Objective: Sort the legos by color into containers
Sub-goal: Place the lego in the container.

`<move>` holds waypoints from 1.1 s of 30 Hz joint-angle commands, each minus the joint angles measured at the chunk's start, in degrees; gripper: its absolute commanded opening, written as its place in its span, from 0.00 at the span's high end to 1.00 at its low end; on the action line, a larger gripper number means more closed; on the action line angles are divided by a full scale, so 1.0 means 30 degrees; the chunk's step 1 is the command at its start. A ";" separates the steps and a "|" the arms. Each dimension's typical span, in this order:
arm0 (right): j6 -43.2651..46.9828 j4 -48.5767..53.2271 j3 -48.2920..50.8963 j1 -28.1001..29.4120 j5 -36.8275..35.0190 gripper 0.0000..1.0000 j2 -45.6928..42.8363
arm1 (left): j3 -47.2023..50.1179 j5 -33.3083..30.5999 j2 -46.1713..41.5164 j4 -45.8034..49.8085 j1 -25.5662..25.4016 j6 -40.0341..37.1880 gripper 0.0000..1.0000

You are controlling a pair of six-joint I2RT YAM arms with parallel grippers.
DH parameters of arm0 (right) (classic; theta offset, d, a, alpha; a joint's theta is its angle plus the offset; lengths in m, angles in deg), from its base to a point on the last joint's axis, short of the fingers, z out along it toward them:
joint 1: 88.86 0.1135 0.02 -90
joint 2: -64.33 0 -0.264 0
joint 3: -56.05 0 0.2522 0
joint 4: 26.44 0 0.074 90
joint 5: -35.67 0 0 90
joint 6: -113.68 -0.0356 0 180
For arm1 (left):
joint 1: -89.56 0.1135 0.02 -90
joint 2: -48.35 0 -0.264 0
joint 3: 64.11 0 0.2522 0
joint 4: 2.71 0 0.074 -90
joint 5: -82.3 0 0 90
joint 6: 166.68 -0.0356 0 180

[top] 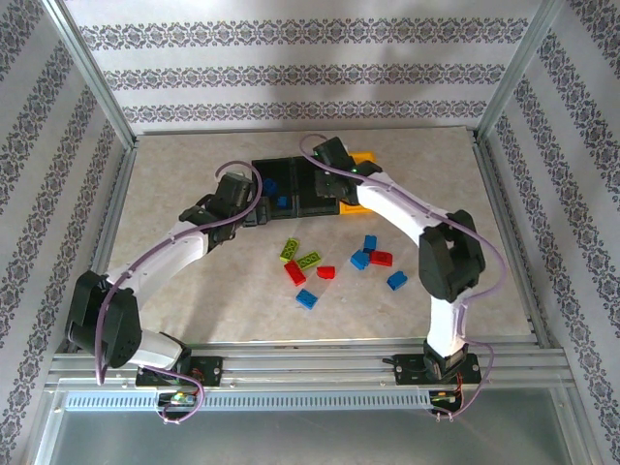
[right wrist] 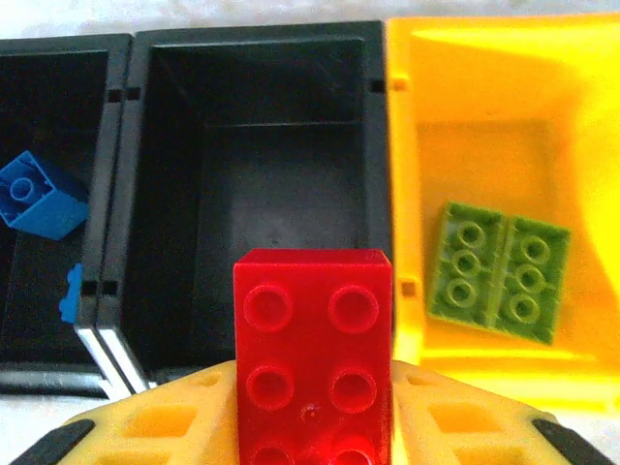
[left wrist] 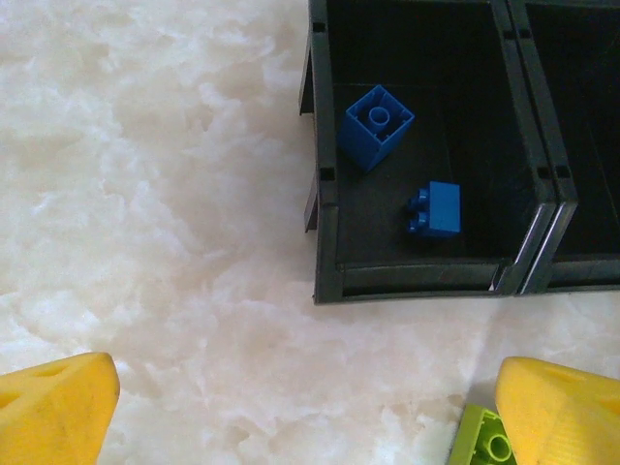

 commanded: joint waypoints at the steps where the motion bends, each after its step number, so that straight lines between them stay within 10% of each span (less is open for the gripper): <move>1: 0.0904 0.1191 -0.1782 0.0102 0.0063 0.62 0.1429 | 0.0389 -0.0146 -0.0703 0.0104 0.0334 0.0417 0.00; 17: 0.1793 0.1674 -0.4034 0.0030 -0.0289 0.48 0.4400 | 0.1370 0.0309 -0.1371 0.0427 0.0400 0.0864 0.00; 33: 0.1086 0.1397 -0.2049 0.0482 0.0483 0.34 0.0595 | 0.1708 0.0663 -0.1731 0.0545 0.0392 0.1076 0.01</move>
